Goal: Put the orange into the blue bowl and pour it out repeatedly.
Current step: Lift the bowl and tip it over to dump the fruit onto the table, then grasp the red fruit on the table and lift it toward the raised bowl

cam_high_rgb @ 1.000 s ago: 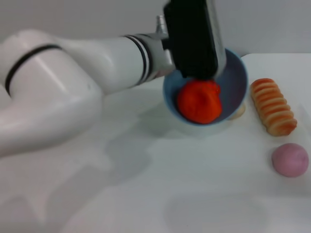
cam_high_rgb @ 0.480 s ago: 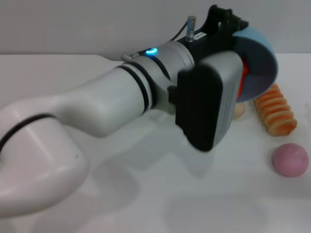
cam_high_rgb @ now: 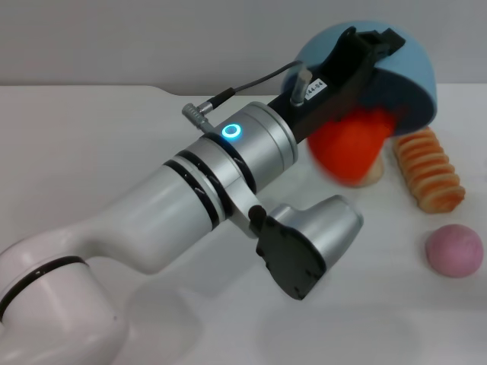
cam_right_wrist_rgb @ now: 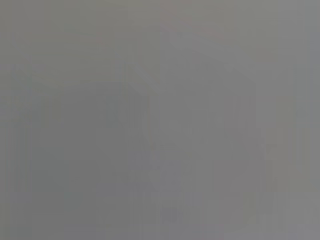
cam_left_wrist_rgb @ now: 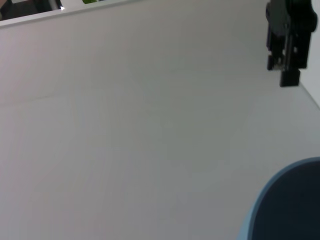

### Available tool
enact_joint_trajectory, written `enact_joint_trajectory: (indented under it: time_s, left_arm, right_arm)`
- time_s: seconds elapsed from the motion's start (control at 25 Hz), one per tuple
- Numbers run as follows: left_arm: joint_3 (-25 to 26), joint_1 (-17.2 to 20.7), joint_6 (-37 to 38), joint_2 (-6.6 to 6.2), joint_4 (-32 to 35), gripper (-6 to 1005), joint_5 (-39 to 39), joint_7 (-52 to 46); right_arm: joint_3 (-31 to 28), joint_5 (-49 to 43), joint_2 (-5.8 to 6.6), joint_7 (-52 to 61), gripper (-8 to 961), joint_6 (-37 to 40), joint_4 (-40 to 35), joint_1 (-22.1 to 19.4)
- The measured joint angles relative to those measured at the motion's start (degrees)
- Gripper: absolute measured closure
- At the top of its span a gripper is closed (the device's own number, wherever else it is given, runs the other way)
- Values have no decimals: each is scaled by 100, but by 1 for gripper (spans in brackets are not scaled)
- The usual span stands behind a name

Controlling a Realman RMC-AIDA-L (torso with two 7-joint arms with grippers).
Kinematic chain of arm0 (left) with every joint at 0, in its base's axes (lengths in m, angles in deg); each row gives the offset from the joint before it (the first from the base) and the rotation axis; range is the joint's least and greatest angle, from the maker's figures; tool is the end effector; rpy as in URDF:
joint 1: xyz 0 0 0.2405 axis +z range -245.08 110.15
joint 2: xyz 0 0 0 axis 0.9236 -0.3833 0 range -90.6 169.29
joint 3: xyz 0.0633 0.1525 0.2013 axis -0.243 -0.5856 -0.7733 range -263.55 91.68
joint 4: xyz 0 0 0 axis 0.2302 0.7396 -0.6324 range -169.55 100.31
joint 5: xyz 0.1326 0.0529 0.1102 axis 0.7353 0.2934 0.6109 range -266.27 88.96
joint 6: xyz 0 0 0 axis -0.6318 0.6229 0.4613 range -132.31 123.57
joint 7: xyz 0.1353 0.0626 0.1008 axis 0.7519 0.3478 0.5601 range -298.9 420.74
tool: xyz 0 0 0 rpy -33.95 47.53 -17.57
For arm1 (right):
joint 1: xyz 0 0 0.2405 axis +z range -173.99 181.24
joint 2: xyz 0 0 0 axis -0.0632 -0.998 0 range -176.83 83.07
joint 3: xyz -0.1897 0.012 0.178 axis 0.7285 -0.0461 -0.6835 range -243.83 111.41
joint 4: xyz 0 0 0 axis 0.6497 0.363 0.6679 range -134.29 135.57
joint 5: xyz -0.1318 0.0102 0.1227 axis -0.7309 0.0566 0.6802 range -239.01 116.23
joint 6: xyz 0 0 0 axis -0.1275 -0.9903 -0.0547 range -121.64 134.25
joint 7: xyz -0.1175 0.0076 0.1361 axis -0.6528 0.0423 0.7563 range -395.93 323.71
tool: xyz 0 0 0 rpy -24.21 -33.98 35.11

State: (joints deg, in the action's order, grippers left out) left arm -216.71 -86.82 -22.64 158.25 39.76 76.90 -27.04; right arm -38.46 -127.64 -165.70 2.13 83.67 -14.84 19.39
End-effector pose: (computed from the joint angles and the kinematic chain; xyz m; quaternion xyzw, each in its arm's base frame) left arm -0.0578 0.3134 -0.0980 -0.6456 0.5773 0.0078 0.5000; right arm 0.3448 0.3065 0.0547 -0.6865 0.2589 0.3591 0.5769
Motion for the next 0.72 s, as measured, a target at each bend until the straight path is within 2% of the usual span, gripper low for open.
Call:
enact_joint_trajectory:
  time_s: [0.16, 0.28, 0.36, 0.48, 0.6, 0.72]
  left_arm:
    - [-19, 117, -167, 7, -46, 1000, -82, 58]
    - [-26, 167, -202, 17, 45, 1000, -536, 22]
    - [-13, 156, -188, 18, 132, 1000, -1090, 19]
    - [207, 123, 92, 10, 411, 1001, -2591, 15]
    - [653, 82, 685, -6, 572, 1001, -3788, 13]
    - [1036, 55, 1320, -21, 601, 1001, -4640, -64]
  right_arm:
    - [-78, 0, 1, 0, 326, 24, 15, -3]
    - [-93, 0, 1, 30, 327, 68, 39, -2]
    - [-106, 23, 1, 196, 327, 93, 63, 11]
    - [-43, -25, 47, 828, 327, 79, -75, 35]
    - [-15, -298, 94, 1733, 327, 127, -536, -13]
    - [-11, -615, 55, 2534, 327, 143, -1134, -92]
